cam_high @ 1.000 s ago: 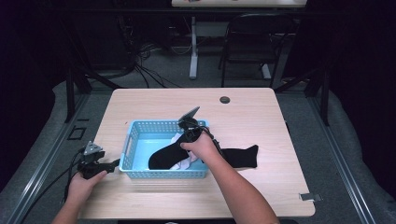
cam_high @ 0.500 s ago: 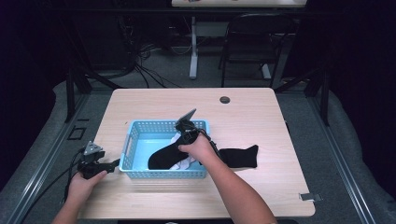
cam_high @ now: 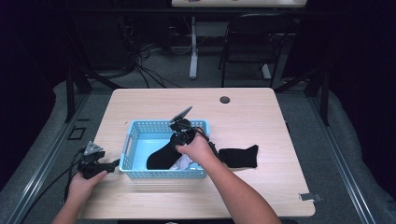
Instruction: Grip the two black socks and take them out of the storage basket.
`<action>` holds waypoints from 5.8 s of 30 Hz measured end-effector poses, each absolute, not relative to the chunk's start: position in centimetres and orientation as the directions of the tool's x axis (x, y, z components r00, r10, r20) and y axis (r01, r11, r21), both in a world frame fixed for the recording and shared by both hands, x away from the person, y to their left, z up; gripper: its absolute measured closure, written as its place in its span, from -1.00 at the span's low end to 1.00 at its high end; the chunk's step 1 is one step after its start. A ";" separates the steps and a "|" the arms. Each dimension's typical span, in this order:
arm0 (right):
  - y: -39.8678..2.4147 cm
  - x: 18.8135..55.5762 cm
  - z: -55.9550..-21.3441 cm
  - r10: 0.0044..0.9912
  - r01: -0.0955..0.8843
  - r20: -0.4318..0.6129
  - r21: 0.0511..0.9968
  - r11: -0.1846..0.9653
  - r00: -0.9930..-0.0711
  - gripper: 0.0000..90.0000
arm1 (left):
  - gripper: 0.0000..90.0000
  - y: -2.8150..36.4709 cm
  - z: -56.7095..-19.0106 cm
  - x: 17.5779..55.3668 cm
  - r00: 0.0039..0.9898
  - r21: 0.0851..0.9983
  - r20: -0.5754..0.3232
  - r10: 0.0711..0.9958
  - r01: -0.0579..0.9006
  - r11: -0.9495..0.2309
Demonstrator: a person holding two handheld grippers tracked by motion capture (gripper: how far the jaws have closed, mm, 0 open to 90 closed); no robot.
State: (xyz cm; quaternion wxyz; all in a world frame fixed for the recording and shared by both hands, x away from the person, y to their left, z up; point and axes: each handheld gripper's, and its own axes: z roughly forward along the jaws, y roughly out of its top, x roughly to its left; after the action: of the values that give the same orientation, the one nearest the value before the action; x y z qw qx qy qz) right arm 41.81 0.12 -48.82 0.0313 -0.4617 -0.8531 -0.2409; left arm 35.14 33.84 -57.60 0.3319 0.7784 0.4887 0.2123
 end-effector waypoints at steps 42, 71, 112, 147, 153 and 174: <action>-1.0 39.2 -39.1 0.686 0.725 0.346 0.568 0.390 -0.640 0.93 | -0.53 33.9 -57.6 35.1 0.433 0.724 0.006 0.901 0.620 -0.302; -8.6 37.2 -35.5 0.725 0.723 0.341 0.619 0.305 -0.598 0.93 | -0.53 33.9 -57.6 35.1 0.433 0.721 0.008 0.901 0.622 -0.305; -18.6 35.9 -39.0 0.838 0.797 0.367 0.591 0.127 -0.405 0.93 | -0.53 33.8 -57.7 35.1 0.431 0.716 0.013 0.902 0.625 -0.309; -25.0 36.2 -49.8 0.928 0.870 0.338 0.493 -0.033 -0.156 0.84 | -0.53 33.8 -58.0 35.3 0.419 0.708 0.014 0.908 0.637 -0.305; -25.6 36.1 -51.0 0.927 0.873 0.346 0.486 -0.047 -0.143 0.72 | -0.53 33.8 -58.1 35.3 0.420 0.704 0.017 0.907 0.639 -0.309; -25.6 34.5 -49.3 0.929 0.817 0.327 0.574 -0.049 -0.175 0.36 | -0.53 34.0 -57.9 35.1 0.423 0.711 0.018 0.906 0.632 -0.309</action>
State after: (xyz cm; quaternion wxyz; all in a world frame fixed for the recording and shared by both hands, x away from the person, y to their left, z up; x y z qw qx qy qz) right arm 34.46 -25.63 -49.25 -0.0812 -0.6372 -0.6849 -0.3439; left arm 35.10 33.98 -57.90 0.3206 0.7801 0.4929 0.2139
